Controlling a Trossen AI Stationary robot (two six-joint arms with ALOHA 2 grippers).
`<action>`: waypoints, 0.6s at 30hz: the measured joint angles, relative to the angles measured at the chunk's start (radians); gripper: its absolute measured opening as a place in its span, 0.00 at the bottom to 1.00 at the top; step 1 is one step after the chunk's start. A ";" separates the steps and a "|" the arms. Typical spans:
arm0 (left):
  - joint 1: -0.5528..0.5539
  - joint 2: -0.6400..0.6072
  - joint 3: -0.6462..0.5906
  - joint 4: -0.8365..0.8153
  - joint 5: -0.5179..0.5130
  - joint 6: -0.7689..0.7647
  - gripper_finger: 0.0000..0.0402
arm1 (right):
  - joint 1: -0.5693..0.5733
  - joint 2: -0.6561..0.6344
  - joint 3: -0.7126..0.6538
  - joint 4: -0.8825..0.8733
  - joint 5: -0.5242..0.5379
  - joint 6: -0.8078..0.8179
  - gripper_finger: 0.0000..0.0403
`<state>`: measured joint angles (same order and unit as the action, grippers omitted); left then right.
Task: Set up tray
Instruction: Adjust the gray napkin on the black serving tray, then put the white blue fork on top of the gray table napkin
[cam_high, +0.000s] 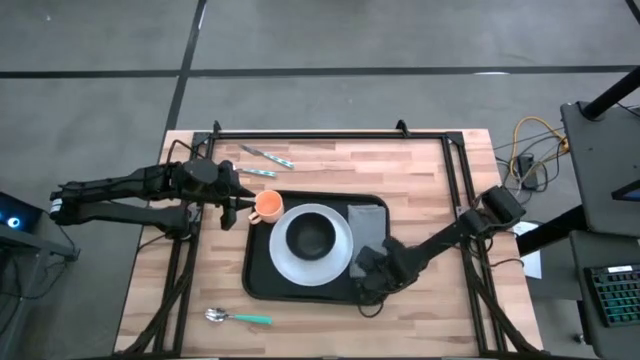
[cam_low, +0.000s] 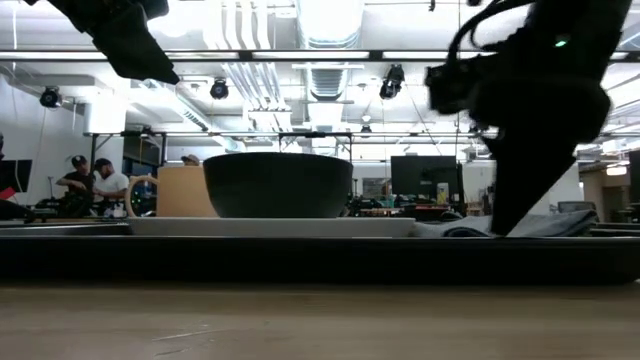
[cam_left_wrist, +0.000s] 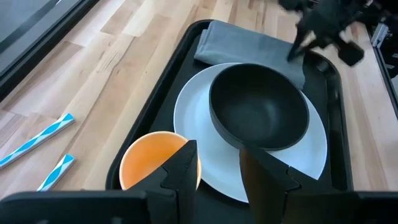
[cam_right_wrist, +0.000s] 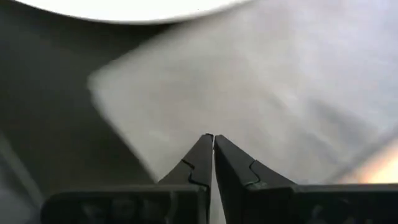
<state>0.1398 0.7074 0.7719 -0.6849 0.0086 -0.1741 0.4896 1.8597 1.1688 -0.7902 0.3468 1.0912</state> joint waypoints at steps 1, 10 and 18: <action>0.000 0.000 0.000 0.000 0.000 0.000 0.25 | 0.000 -0.009 0.010 -0.049 0.021 0.010 0.02; 0.000 0.001 0.000 0.000 -0.117 0.027 0.25 | -0.009 -0.203 0.012 -0.205 0.267 -0.067 0.02; 0.042 0.026 0.000 -0.045 -0.468 0.133 0.25 | -0.009 -0.430 -0.158 -0.087 0.334 -0.176 0.10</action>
<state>0.1813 0.7334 0.7723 -0.7302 -0.4599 -0.0410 0.4802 1.4295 1.0104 -0.8770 0.6804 0.9148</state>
